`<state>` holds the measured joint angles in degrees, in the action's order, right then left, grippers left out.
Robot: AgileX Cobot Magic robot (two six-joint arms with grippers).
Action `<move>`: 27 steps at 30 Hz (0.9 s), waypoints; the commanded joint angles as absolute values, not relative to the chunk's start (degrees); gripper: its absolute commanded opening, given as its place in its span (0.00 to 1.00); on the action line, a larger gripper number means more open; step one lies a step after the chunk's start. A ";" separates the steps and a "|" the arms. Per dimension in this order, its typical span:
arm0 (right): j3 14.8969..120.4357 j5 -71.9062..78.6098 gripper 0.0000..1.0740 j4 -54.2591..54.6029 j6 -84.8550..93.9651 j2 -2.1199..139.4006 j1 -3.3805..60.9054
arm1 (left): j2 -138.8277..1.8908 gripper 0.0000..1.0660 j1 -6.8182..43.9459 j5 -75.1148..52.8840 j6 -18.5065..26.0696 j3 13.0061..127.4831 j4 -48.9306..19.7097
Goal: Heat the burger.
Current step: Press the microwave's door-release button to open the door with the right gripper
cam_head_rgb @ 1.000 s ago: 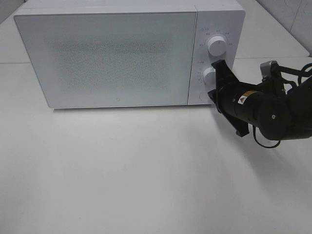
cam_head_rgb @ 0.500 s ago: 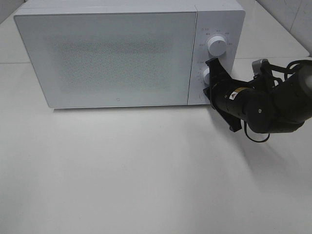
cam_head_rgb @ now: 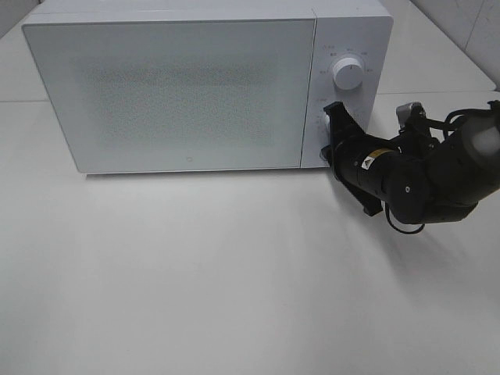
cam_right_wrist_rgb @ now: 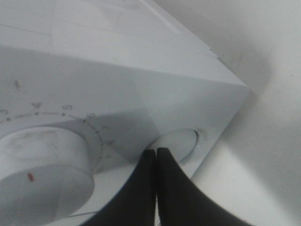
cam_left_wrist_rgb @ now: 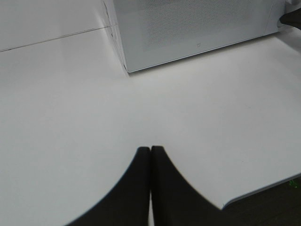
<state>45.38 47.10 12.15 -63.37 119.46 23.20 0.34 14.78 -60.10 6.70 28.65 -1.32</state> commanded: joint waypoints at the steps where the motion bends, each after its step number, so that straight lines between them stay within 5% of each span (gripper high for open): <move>1: 46.12 52.43 0.00 13.24 -62.05 118.83 23.20 | 1.49 0.00 14.50 -59.24 6.53 28.48 -1.60; 27: 48.70 58.44 0.00 12.49 -61.36 121.30 23.20 | 1.49 0.00 14.50 -59.24 6.53 28.48 -1.60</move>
<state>45.78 51.28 13.18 -62.05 121.98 23.66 0.34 14.78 -60.10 6.70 28.65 -1.32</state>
